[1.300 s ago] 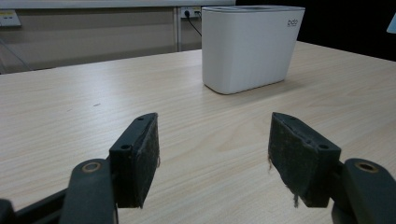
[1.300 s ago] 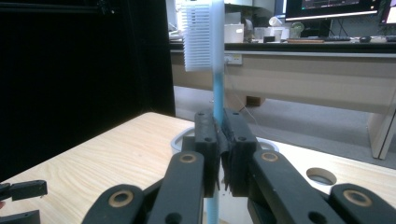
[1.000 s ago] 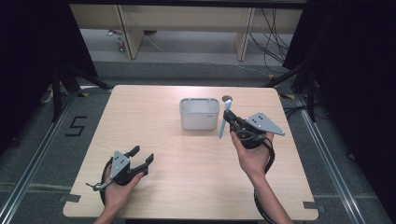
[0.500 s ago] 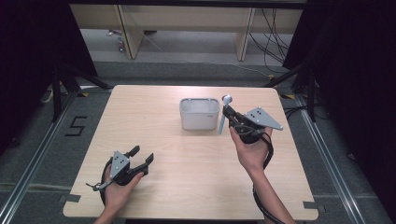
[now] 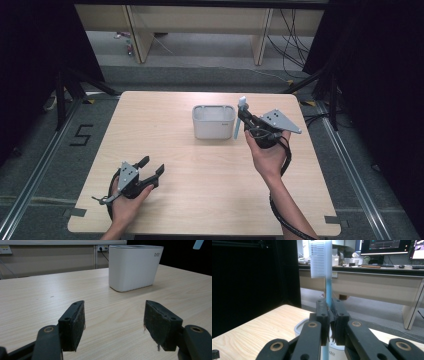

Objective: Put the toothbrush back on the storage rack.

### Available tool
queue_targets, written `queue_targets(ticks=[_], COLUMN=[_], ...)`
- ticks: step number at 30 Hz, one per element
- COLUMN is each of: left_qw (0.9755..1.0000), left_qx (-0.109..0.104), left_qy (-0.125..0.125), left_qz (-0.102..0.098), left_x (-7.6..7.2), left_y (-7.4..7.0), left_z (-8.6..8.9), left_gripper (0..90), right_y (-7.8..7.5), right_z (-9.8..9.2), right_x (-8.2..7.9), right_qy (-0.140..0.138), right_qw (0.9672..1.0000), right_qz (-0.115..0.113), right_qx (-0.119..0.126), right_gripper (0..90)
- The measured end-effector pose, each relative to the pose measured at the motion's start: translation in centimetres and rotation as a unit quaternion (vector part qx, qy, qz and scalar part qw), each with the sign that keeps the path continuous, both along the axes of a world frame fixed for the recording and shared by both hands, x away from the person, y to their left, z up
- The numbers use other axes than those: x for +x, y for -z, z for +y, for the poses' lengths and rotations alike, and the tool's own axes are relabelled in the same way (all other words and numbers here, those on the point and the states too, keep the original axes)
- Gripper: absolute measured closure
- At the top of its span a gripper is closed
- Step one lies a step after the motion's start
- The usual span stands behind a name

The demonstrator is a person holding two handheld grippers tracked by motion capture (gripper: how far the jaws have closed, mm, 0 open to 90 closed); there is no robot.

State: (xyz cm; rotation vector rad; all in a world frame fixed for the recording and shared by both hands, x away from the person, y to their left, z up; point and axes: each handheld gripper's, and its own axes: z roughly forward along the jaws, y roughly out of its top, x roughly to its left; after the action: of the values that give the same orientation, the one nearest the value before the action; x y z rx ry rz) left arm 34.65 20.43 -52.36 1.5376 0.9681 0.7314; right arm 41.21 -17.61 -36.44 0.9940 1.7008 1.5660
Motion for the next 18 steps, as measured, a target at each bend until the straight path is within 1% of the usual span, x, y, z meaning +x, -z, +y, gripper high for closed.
queue_targets(ticks=[1,2,3,4,5,6,7,9,10,11,12,13,15,16,17,18], left_qw=[1.0,1.0,1.0,1.0,1.0,1.0,1.0,1.0,1.0,1.0,1.0,1.0,1.0,1.0,1.0,1.0], left_qx=[0.0,-0.001,0.0,-0.001,-0.001,0.0,-0.001,-0.001,-0.001,-0.001,-0.001,-0.001,0.0,0.0,-0.001,-0.001], left_qy=[0.0,0.0,0.0,0.0,0.0,0.0,0.0,0.0,0.0,0.0,0.0,0.0,0.001,0.001,0.001,0.001], left_qz=[0.0,-0.001,0.0,0.0,0.0,0.0,-0.001,-0.001,-0.001,-0.001,-0.001,-0.001,-0.001,-0.001,-0.001,-0.001], left_x=[0.0,0.0,0.0,0.0,0.0,0.0,0.0,0.0,0.0,0.0,0.0,0.0,0.0,0.0,0.0,0.0], left_y=[0.0,0.0,0.0,0.0,0.0,0.0,0.0,0.0,0.0,0.0,0.0,0.0,0.0,0.0,0.0,0.0], left_z=[0.0,0.0,0.0,0.0,0.0,0.0,0.0,0.0,0.0,0.0,0.0,0.0,0.0,0.0,0.0,0.0], left_gripper=[33.0,33.0,33.0,33.1,33.0,33.1,33.0,33.0,33.1,33.0,33.0,33.0,33.0,33.0,33.0,33.0], right_y=[-0.1,-0.1,-0.2,-0.2,-0.3,-0.4,-0.4,-0.6,-0.6,-0.6,-0.7,-0.7,-0.8,-0.9,-0.9,-1.0], right_z=[0.0,0.0,0.0,0.0,0.1,0.1,0.1,0.2,0.4,0.4,0.4,0.4,0.6,0.6,0.7,0.7], right_x=[0.1,0.3,0.3,0.4,0.4,0.5,0.7,0.8,0.9,0.9,1.0,1.1,1.2,1.2,1.3,1.3], right_qy=[-0.001,-0.003,0.003,0.002,0.002,0.003,-0.003,0.003,-0.001,0.003,0.002,0.004,0.001,0.002,0.001,0.002], right_qw=[1.0,1.0,1.0,1.0,1.0,1.0,1.0,1.0,1.0,1.0,0.9999,0.9999,1.0,1.0,1.0,0.9999], right_qz=[0.003,-0.005,-0.004,-0.004,0.001,-0.005,-0.009,-0.005,-0.004,-0.005,-0.012,-0.014,-0.007,-0.007,-0.009,-0.009], right_qx=[0.001,0.0,0.001,-0.004,0.002,-0.002,-0.001,-0.003,0.003,0.003,-0.003,-0.007,-0.001,-0.004,-0.001,-0.005], right_gripper=[85.9,85.9,85.9,85.9,85.9,85.9,85.9,85.9,85.9,85.9,85.9,85.9,85.9,85.8,85.8,85.8])
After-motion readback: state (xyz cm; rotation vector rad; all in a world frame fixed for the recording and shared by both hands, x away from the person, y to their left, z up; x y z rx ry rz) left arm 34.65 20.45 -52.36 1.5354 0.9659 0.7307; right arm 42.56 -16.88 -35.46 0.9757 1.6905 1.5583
